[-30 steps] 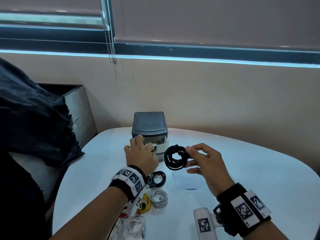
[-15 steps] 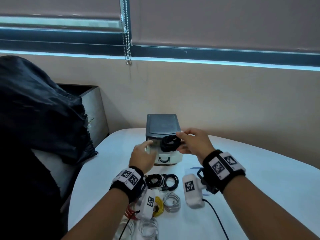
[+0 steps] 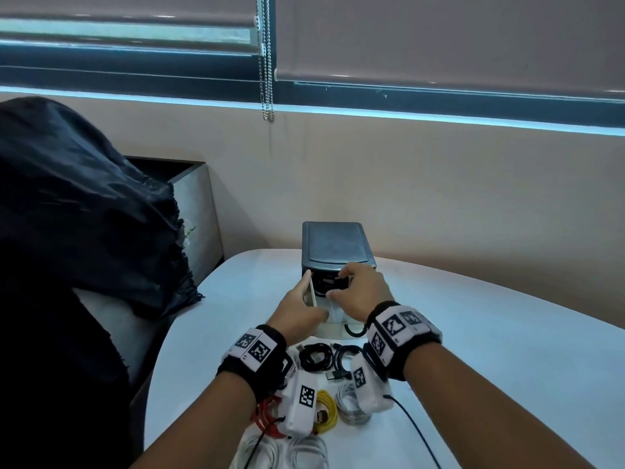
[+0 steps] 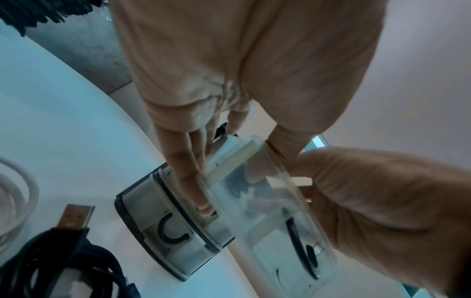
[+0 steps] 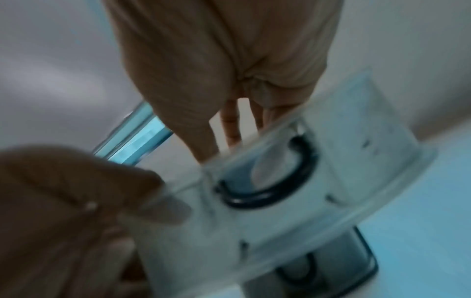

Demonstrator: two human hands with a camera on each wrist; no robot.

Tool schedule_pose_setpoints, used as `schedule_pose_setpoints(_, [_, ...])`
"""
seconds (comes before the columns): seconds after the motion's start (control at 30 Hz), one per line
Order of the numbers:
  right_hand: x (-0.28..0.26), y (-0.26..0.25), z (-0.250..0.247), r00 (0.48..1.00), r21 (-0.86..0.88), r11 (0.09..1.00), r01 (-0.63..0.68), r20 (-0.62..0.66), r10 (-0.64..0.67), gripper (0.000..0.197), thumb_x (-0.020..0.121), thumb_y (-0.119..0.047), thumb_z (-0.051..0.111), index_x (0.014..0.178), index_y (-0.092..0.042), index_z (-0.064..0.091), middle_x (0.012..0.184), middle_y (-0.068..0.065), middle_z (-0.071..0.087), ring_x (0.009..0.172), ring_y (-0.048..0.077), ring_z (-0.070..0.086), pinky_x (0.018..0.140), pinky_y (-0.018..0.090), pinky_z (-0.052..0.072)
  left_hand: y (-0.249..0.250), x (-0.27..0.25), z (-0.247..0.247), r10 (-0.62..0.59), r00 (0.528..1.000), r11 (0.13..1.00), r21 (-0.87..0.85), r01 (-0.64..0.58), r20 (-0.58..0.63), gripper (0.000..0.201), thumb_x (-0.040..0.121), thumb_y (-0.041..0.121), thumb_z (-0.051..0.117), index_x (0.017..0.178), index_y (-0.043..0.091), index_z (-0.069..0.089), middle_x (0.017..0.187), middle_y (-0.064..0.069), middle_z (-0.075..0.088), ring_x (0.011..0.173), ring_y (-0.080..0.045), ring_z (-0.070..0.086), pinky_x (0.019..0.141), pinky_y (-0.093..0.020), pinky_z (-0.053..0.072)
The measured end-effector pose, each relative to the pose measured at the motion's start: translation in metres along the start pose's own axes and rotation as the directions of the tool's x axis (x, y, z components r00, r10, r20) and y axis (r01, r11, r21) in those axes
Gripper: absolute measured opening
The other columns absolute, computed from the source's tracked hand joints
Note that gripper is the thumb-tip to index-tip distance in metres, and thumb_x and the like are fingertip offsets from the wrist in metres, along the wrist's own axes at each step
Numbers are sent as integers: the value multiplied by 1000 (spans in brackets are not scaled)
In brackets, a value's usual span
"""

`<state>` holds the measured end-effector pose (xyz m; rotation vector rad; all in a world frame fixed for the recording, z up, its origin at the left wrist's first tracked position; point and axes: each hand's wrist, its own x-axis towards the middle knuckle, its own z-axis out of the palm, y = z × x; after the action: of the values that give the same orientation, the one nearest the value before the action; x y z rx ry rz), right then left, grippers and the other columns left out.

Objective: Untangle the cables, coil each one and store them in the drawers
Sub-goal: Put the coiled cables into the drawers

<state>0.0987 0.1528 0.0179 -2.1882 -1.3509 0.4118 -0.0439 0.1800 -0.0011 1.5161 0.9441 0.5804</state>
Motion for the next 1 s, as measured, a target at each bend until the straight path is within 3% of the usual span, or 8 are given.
schedule_pose_setpoints(0.13, [-6, -6, -1, 994, -196, 975, 108, 15, -107, 15, 78, -14, 62, 84, -16, 49, 86, 2, 61, 81, 26, 58, 68, 32, 47, -5, 4, -1, 16, 1000, 1000, -15, -16, -8, 88, 81, -9, 55, 154, 31, 26, 112, 23, 58, 89, -8, 66, 71, -32, 55])
schedule_pose_setpoints(0.23, [-1, -10, 5, 983, -165, 972, 167, 99, -153, 9, 85, -22, 60, 87, -15, 65, 91, 3, 69, 85, 24, 65, 78, 36, 55, -8, 7, -1, 31, 999, 999, 18, -31, -20, 91, 75, 9, 63, 154, 32, 24, 142, 8, 51, 112, -11, 60, 92, -38, 55])
schedule_pose_setpoints(0.37, [-1, -8, 8, 932, -13, 970, 243, 280, -230, 25, 88, -22, 49, 98, -23, 71, 96, -1, 71, 91, 20, 65, 86, 41, 54, -15, 12, -5, 31, 998, 999, 15, -30, -55, 84, 85, 1, 63, 154, 29, 25, 132, 7, 56, 78, 3, 51, 86, -35, 52])
schedule_pose_setpoints(0.47, [-6, -5, 3, 936, 77, 962, 264, 220, -274, 23, 91, -24, 53, 103, -22, 72, 103, -2, 72, 97, 16, 65, 92, 39, 52, -15, 16, -6, 34, 998, 999, 25, -32, -59, 83, 85, -2, 60, 155, 27, 25, 142, 2, 50, 71, 11, 57, 81, -30, 49])
schedule_pose_setpoints(0.53, [-13, -3, -8, 954, 120, 957, 262, 117, -276, 22, 94, -25, 58, 111, -19, 70, 108, -4, 72, 100, 13, 65, 94, 32, 51, -12, 15, -5, 27, 997, 999, 37, -25, -66, 81, 86, 5, 64, 154, 29, 26, 143, 7, 47, 96, 2, 64, 90, -32, 50])
schedule_pose_setpoints(0.63, [-26, 5, -28, 959, 213, 935, 282, -42, -280, 15, 95, -24, 62, 103, -17, 72, 96, -7, 72, 89, 8, 65, 83, 20, 50, -5, 5, -3, 16, 995, 997, 80, -8, -103, 70, 91, 32, 66, 151, 32, 31, 142, 14, 43, 128, -16, 50, 106, -46, 45])
schedule_pose_setpoints(0.8, [-57, 39, -53, 977, 313, 926, 210, -88, -192, 10, 93, -22, 63, 84, -24, 68, 82, -5, 71, 80, 13, 67, 76, 27, 53, 4, -20, -12, -52, 965, 996, 55, 68, -257, 62, 95, 42, 58, 150, 24, 34, 147, -7, 45, 126, -25, 52, 106, -47, 45])
schedule_pose_setpoints(1.0, [-120, 71, -42, 994, 314, 945, 89, 29, -104, 11, 92, -23, 64, 81, -23, 68, 80, 1, 72, 76, 21, 70, 81, 43, 58, 7, -88, -7, -48, 932, 999, -14, 46, -360, 35, 94, 29, 62, 127, 17, 55, 119, -6, 60, 101, -17, 59, 91, -38, 51])
